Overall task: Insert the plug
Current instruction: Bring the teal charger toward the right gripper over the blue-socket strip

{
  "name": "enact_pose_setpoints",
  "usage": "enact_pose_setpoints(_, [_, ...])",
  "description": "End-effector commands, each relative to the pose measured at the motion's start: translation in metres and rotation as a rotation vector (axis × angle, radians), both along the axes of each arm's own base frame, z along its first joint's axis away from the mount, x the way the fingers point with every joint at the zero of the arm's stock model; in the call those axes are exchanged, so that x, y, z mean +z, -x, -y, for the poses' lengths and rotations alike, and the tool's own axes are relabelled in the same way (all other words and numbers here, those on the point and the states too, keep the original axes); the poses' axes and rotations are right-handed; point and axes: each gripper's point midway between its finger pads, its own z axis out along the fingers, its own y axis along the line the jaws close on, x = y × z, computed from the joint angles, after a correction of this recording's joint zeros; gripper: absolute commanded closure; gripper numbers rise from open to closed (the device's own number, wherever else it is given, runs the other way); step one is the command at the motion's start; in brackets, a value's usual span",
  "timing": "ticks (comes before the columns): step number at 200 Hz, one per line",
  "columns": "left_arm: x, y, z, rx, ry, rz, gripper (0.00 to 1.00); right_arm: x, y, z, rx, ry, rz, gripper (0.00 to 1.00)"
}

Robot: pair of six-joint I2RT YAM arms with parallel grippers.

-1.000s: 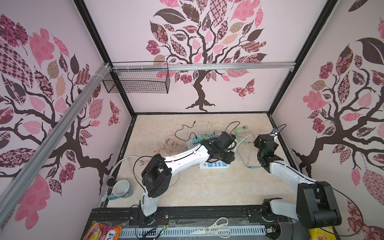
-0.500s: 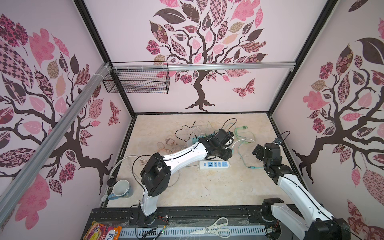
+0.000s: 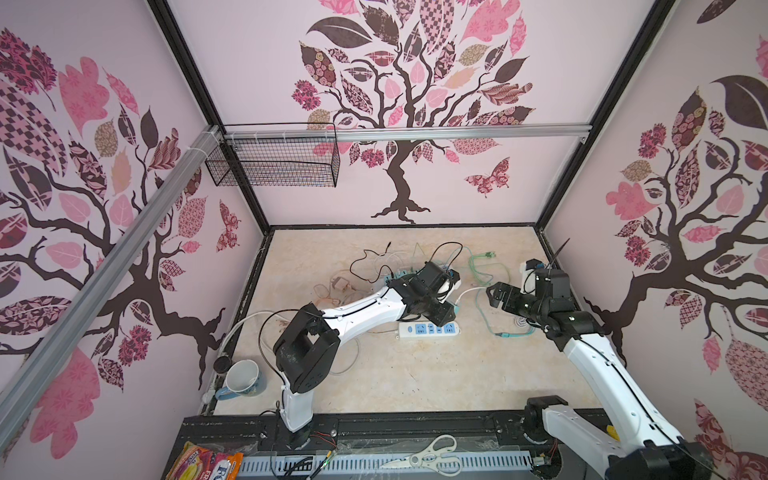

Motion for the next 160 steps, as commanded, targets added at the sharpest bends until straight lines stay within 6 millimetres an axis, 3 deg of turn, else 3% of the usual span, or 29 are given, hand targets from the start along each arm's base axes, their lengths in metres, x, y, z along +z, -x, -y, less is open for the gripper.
enact_pose_setpoints(1, [0.021, -0.005, 0.002, -0.053, 0.068, 0.112, 1.0, 0.005, 0.023, -0.039, 0.214, -0.141, -0.086, 0.01])
enact_pose_setpoints(53, [0.02, 0.002, 0.006, -0.154, 0.088, 0.16, 1.0, -0.003, 0.033, -0.056, 0.308, -0.212, -0.138, 0.03])
enact_pose_setpoints(94, [0.025, 0.012, 0.009, -0.28, 0.128, 0.246, 1.0, -0.016, 0.031, -0.052, 0.291, -0.173, -0.19, 0.05])
enact_pose_setpoints(128, [0.031, 0.02, 0.013, -0.385, 0.17, 0.379, 1.0, -0.014, 0.031, -0.059, 0.325, -0.203, -0.19, 0.15])
enact_pose_setpoints(160, [0.026, 0.024, 0.016, -0.456, 0.116, 0.475, 1.0, -0.005, 0.037, -0.078, 0.423, -0.248, -0.162, 0.26])
